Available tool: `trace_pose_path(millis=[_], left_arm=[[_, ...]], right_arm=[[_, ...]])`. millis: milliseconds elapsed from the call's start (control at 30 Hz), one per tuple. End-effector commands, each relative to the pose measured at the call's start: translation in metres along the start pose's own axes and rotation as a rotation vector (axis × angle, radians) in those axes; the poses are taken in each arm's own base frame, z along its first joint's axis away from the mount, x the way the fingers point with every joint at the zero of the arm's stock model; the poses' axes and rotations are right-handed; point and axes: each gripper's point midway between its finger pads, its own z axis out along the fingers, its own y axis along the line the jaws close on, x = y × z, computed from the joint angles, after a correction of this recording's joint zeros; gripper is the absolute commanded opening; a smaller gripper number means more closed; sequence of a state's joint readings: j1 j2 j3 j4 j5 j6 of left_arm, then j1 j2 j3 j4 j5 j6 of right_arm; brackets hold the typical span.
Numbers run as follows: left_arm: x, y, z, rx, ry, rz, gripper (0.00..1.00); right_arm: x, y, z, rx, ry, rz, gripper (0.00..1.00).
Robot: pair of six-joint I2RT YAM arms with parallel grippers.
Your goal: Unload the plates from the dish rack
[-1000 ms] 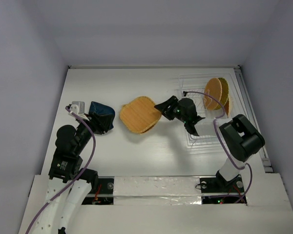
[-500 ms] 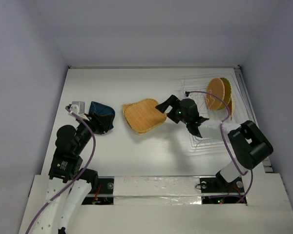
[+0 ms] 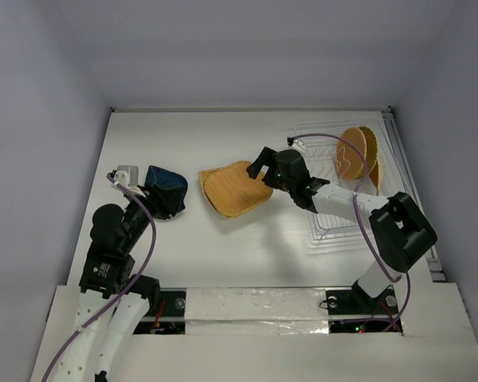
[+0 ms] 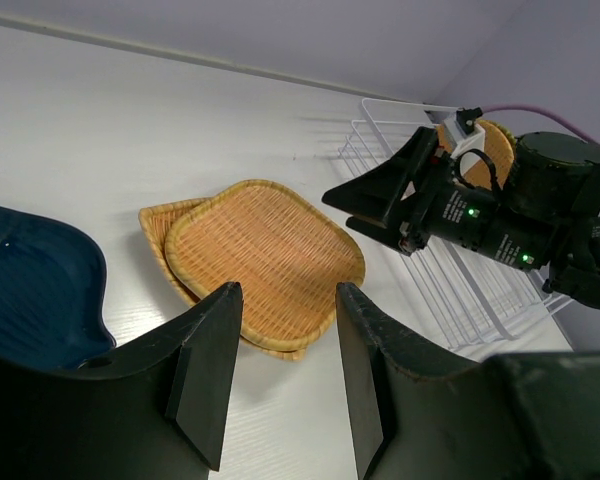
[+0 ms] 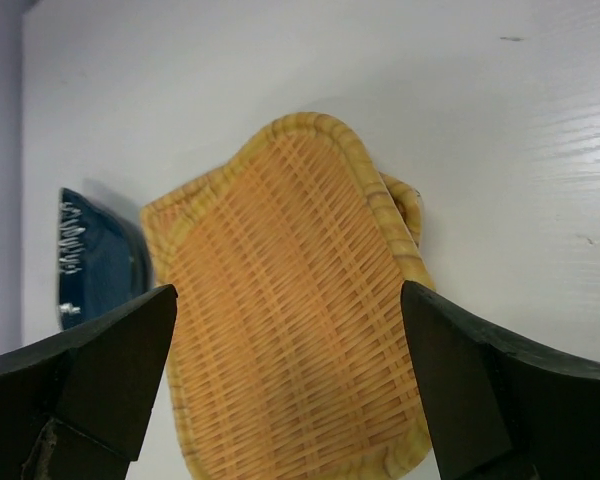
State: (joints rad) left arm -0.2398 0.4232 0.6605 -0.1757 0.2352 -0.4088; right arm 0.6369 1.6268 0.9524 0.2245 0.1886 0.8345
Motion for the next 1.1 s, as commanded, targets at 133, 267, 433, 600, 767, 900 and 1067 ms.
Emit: trace_pose_path(millis=[133, 267, 433, 600, 767, 900, 1067], left_arm=[[-0.006, -0.003, 0.002, 0.020, -0.035, 0.005, 0.39], [-0.006, -0.003, 0.001, 0.020, -0.035, 0.005, 0.39], [-0.007, -0.003, 0.001, 0.021, -0.036, 0.006, 0.39], [-0.009, -0.004, -0.001, 0.023, -0.047, 0.008, 0.39], [-0.010, -0.005, -0.002, 0.027, -0.052, 0.009, 0.39], [-0.008, -0.005, -0.001, 0.029, -0.042, 0.008, 0.39], [-0.008, -0.004, 0.000, 0.025, -0.044, 0.007, 0.39]], right_arm=[[-0.011, -0.011, 0.006, 0.248, -0.079, -0.194, 0.98], [-0.031, 0.003, -0.011, 0.249, -0.149, -0.244, 0.87], [-0.079, 0.024, -0.050, 0.243, -0.234, -0.341, 0.02], [-0.150, -0.028, -0.102, 0.509, -0.331, -0.399, 0.00], [-0.195, -0.107, -0.145, 0.686, -0.383, -0.329, 0.17], [-0.215, -0.145, -0.164, 0.788, -0.393, -0.311, 0.45], [-0.228, -0.172, -0.154, 0.819, -0.362, -0.300, 0.51]])
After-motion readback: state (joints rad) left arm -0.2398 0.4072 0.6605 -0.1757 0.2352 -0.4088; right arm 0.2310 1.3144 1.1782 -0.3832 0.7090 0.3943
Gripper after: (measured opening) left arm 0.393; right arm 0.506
